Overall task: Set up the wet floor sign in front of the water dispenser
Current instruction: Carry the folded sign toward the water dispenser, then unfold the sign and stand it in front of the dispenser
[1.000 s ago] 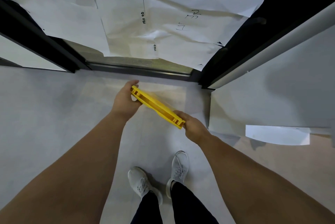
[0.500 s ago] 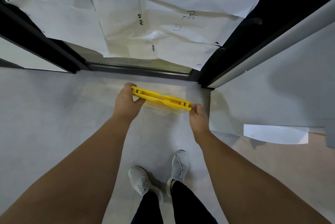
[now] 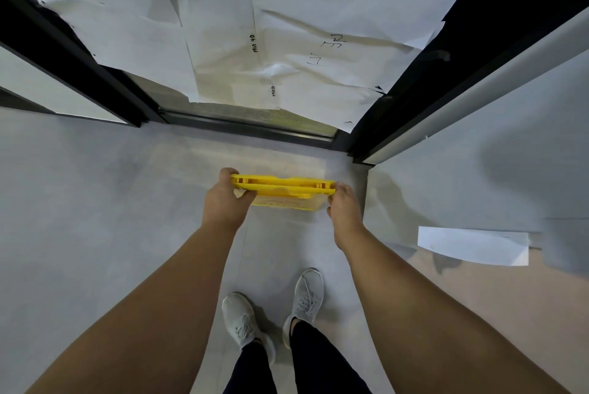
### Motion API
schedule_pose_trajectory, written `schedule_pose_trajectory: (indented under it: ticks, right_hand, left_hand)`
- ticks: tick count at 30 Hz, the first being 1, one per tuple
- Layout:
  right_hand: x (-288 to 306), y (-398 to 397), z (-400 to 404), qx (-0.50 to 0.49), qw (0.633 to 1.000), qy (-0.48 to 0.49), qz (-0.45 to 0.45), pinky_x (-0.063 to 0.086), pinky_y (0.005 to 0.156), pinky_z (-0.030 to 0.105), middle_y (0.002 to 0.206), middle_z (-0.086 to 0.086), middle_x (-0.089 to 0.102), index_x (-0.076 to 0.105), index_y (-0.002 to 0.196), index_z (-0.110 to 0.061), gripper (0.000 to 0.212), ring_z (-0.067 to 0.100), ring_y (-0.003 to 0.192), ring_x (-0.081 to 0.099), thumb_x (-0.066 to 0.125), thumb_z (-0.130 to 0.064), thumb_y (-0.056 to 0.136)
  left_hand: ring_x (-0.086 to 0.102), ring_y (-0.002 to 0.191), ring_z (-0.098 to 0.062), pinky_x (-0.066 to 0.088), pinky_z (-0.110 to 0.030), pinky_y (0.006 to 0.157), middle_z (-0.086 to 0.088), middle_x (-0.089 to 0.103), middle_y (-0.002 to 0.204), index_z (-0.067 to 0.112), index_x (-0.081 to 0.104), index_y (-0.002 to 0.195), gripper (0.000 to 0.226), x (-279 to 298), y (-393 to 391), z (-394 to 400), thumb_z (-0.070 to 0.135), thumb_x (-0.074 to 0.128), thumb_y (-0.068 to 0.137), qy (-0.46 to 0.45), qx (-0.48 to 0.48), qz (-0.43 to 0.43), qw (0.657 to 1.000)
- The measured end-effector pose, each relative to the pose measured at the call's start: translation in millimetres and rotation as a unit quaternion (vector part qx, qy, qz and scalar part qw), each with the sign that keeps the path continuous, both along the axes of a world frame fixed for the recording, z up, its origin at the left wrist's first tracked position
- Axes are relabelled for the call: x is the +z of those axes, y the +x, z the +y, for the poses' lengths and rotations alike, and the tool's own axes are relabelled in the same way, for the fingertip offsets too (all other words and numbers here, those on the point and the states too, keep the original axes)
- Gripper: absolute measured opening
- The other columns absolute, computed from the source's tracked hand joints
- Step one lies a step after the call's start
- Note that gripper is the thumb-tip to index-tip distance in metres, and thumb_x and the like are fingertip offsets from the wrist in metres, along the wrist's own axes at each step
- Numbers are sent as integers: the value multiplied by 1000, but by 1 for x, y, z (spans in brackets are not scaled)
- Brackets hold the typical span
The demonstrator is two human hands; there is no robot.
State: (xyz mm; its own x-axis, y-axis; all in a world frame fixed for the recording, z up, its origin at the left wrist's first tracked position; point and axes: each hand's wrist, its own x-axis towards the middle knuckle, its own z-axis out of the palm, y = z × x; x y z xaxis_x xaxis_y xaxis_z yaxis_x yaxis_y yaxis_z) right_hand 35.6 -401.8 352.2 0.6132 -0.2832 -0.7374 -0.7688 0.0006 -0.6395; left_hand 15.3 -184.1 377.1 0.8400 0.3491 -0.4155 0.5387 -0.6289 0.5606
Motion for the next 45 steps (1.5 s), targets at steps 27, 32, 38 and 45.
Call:
schedule_pose_trajectory:
  ticks: [27, 32, 38, 45]
  right_hand:
    - [67, -200, -130, -46, 997, -55, -16, 33, 89, 27, 111, 1, 53, 60, 122, -16, 43, 16, 101, 48, 46, -45, 93]
    - [65, -221, -185, -31, 997, -75, 3, 39, 93, 37, 126, 16, 58, 59, 120, -9, 47, 28, 110, 52, 40, -44, 95]
    - [66, -243, -261, 23, 994, -97, 40, 38, 85, 36, 104, 12, 54, 54, 96, -16, 36, 30, 96, 50, 36, -46, 90]
    - [63, -260, -336, 37, 994, -102, 26, 43, 99, 46, 121, 17, 54, 59, 115, -9, 49, 33, 108, 54, 41, -42, 83]
  left_hand:
    - [54, 120, -33, 41, -40, 103, -16, 61, 126, 15, 58, 125, 36, 64, -148, -128, 34, 48, 96, -171, -53, 111, 978]
    - [54, 121, -35, 42, -43, 105, -19, 60, 127, 14, 57, 127, 38, 65, -176, -183, 35, 44, 98, -153, -77, 123, 978]
    - [53, 122, -34, 43, -42, 103, -14, 60, 129, 15, 57, 129, 43, 68, -212, -256, 40, 43, 97, -142, -72, 134, 978]
    - [53, 117, -29, 42, -39, 99, -13, 57, 130, 16, 55, 130, 43, 62, -248, -334, 42, 44, 97, -170, -23, 135, 976]
